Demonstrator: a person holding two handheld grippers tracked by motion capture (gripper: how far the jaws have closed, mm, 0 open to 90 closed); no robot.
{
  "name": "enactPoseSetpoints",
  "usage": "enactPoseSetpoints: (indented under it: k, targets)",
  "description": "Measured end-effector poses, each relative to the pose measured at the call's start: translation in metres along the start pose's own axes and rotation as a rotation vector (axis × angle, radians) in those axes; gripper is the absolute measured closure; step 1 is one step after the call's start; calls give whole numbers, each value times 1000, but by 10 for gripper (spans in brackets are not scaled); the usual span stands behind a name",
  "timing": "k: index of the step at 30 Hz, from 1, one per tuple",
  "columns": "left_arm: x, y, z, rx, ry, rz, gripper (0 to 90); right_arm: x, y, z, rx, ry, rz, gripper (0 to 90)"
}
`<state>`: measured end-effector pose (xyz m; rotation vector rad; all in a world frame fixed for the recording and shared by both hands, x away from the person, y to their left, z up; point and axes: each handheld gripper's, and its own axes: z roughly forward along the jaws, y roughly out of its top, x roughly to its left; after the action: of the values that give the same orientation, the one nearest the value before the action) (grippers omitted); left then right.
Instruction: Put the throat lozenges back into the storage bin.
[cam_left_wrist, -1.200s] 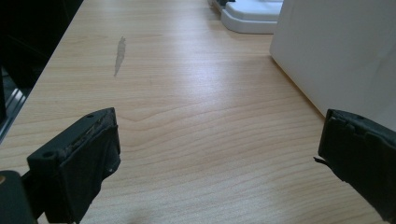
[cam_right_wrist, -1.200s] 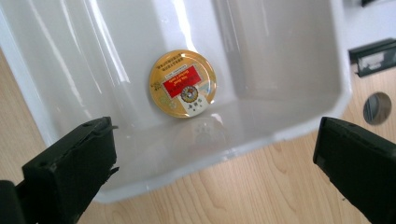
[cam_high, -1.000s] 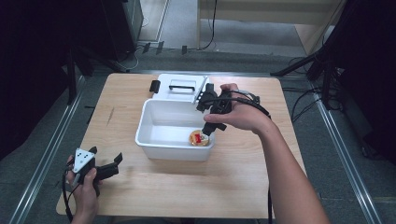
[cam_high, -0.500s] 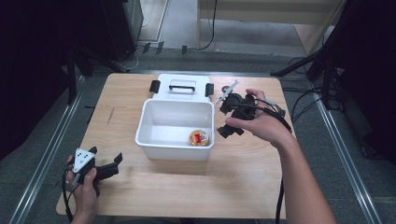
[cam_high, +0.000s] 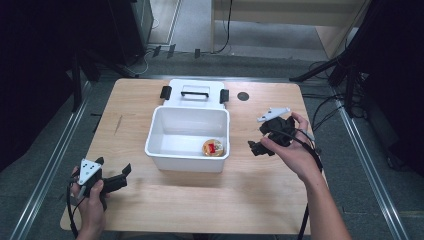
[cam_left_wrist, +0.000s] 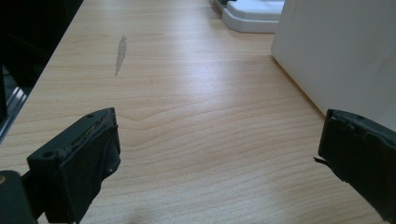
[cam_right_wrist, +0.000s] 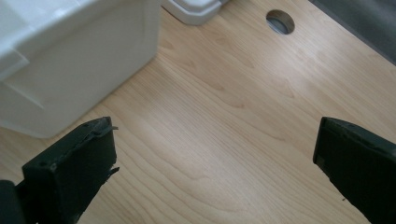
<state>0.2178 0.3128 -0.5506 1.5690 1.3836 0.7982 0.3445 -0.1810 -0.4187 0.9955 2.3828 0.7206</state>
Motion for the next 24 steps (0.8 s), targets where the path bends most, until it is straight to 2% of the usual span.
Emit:
enactPoseSetpoints:
  k: [8, 9, 10, 12, 13, 16, 17, 18, 20, 24]
  targets:
    - [0, 0, 0, 0, 0, -1, 0, -7, -49, 11, -70, -34, 109, 0]
    - [0, 0, 0, 0, 0, -1, 0, -7, -49, 11, -70, -34, 109, 0]
    - [0, 0, 0, -1, 0, 0, 0, -9, -60, 13, -89, -27, 131, 0]
    - [0, 0, 0, -1, 1, 0, 0, -9, -64, 13, -93, -29, 140, 0]
    - [0, 0, 0, -1, 1, -1, 0, -10, -76, 16, -100, -40, 159, 0]
    - [0, 0, 0, 0, 1, 0, 0, -10, -92, 18, -111, -54, 190, 0]
    - [0, 0, 0, 0, 1, 0, 0, -10, -92, 18, -111, -54, 190, 0]
    - [0, 0, 0, -1, 2, 0, 0, -11, -103, 19, -128, -64, 213, 0]
    - [0, 0, 0, 1, 2, 0, 0, -13, -113, 20, -143, -62, 237, 0]
    - [0, 0, 0, -1, 3, 0, 0, -16, -132, 19, -163, -88, 283, 0]
